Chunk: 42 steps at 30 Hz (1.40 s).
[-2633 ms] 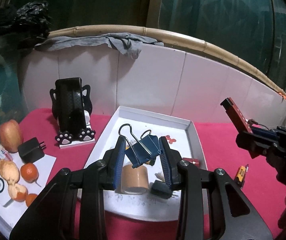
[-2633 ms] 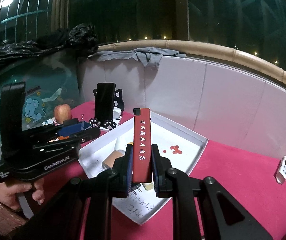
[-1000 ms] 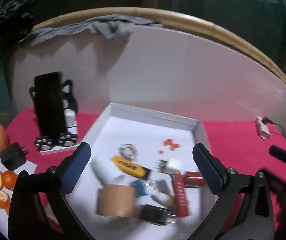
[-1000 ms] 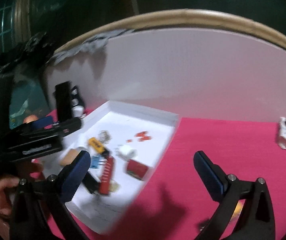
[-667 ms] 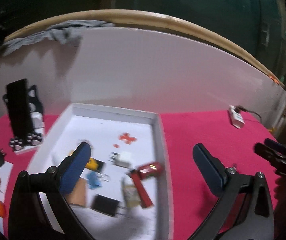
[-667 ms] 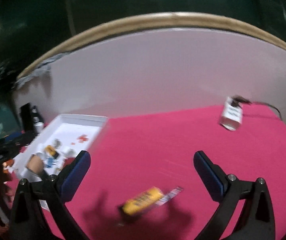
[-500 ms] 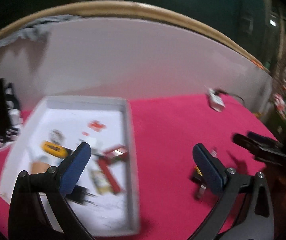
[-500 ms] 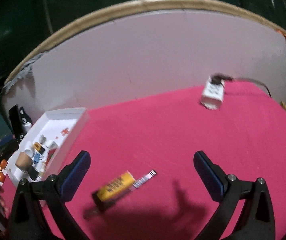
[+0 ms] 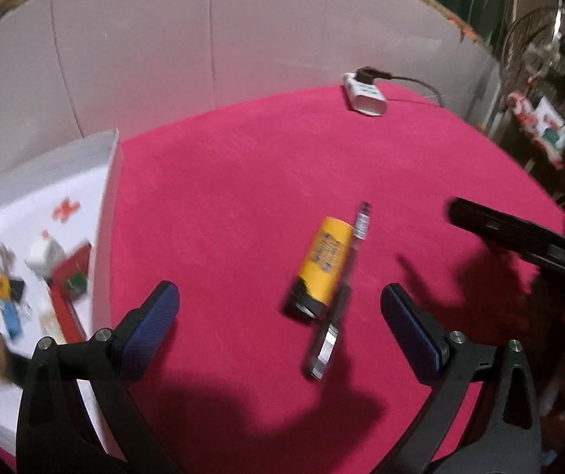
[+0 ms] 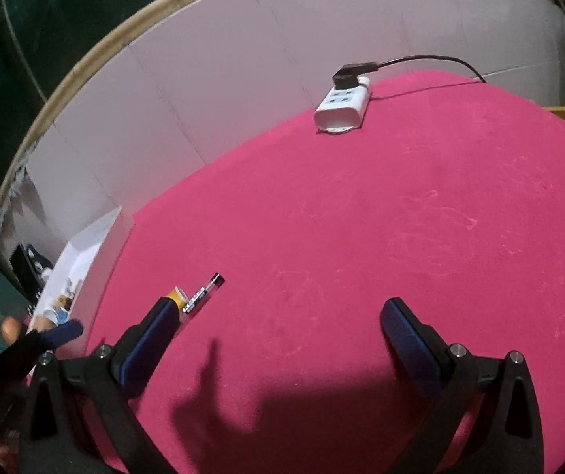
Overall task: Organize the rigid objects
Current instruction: 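Move both open grippers back to the lighter and pen, then grasp the large yellow lighter upright with the left gripper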
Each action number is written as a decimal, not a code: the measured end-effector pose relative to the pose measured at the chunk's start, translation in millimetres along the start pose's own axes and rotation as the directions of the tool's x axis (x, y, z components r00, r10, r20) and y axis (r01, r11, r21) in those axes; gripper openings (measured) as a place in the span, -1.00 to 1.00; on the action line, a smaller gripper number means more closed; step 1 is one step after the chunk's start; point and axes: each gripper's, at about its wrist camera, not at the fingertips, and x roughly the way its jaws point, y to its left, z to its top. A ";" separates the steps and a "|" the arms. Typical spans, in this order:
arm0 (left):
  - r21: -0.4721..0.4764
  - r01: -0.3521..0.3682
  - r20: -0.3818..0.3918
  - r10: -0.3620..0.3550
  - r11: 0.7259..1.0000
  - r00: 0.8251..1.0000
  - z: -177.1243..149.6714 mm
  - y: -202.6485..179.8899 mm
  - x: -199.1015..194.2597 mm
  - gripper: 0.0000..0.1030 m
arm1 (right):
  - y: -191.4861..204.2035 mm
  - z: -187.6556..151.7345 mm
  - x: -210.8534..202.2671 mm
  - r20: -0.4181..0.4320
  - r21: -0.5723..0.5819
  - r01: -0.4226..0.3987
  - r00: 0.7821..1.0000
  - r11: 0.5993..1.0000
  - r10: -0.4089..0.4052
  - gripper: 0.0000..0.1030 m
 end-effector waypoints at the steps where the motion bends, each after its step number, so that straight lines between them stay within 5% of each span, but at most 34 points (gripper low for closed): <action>1: 0.012 -0.028 -0.005 0.028 1.000 1.000 4.7 0.7 2.7 0.99 | -2.5 -0.7 0.3 -0.004 0.014 -0.011 1.000 1.000 0.011 1.00; 5: 0.043 -0.095 -0.023 0.096 0.995 0.995 13.3 9.3 11.2 0.99 | -11.8 -0.1 -1.5 0.011 0.064 -0.061 0.998 0.996 0.060 1.00; 14: 0.138 -0.111 -0.072 0.122 0.984 0.990 14.7 -5.2 40.2 1.00 | -19.2 -0.4 -3.9 0.030 0.102 -0.112 0.994 0.988 0.110 1.00; 21: 0.116 -0.191 -0.088 0.202 0.975 0.975 26.6 11.1 59.1 1.00 | -20.6 0.0 -4.8 0.032 0.105 -0.115 0.993 0.988 0.112 1.00; 25: 0.136 -0.152 -0.100 0.167 0.979 0.981 25.1 16.7 58.4 0.99 | -20.3 -0.4 -4.9 0.033 0.105 -0.114 0.993 0.988 0.112 1.00; 28: 0.174 -0.118 -0.092 0.135 0.978 0.987 23.9 8.7 55.8 0.84 | -20.1 -0.5 -4.9 0.033 0.105 -0.114 0.993 0.988 0.111 1.00; 34: 0.136 -0.064 -0.097 0.077 0.989 0.992 24.7 -1.8 53.0 0.18 | -20.1 -0.4 -4.8 0.033 0.105 -0.114 0.993 0.988 0.111 1.00; 42: 0.093 -0.052 -0.063 0.058 0.994 0.996 18.7 0.8 50.5 0.14 | -20.1 -0.2 -4.5 0.031 0.105 -0.112 0.993 0.988 0.110 1.00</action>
